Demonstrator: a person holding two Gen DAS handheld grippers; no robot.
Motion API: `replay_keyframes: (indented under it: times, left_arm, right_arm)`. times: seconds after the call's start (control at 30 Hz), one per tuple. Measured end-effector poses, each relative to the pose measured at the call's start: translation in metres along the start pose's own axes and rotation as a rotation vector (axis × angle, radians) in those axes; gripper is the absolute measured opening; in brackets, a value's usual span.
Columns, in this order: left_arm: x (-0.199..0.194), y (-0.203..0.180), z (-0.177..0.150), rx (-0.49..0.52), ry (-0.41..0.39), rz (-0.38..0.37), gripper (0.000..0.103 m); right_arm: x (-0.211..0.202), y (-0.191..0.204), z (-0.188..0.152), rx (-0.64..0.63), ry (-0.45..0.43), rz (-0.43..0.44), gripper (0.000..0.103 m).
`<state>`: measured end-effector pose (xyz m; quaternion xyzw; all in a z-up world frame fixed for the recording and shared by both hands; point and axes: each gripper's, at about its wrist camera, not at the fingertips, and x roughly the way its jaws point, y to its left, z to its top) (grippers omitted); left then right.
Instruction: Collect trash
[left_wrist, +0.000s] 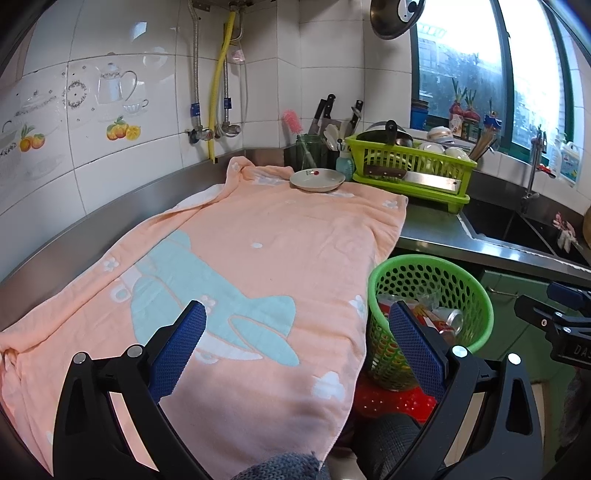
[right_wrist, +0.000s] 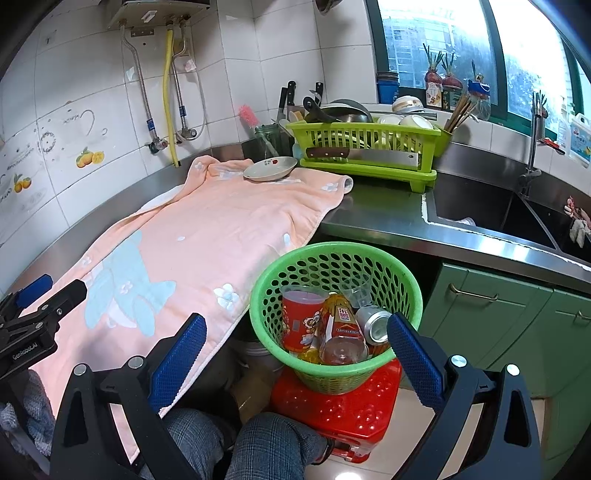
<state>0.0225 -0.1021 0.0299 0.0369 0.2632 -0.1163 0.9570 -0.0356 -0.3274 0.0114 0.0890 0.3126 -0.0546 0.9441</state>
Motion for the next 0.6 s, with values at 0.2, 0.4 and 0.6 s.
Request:
replay_keyframes:
  times: [0.2, 0.4, 0.6]
  left_arm:
    - [-0.0007, -0.0025, -0.0006, 0.009, -0.009, -0.003, 0.098]
    - [0.0002, -0.0043, -0.0021, 0.004, 0.004, 0.001, 0.098]
    - [0.0009, -0.0044, -0.0022, 0.003, 0.008, -0.001, 0.098]
  right_arm:
    - [0.0019, 0.0027, -0.0017, -0.002, 0.005, 0.0, 0.095]
    - [0.0028, 0.0029, -0.002, -0.001, 0.008, 0.001, 0.095]
    - [0.0057, 0.0055, -0.0026, -0.002, 0.014, 0.004, 0.095]
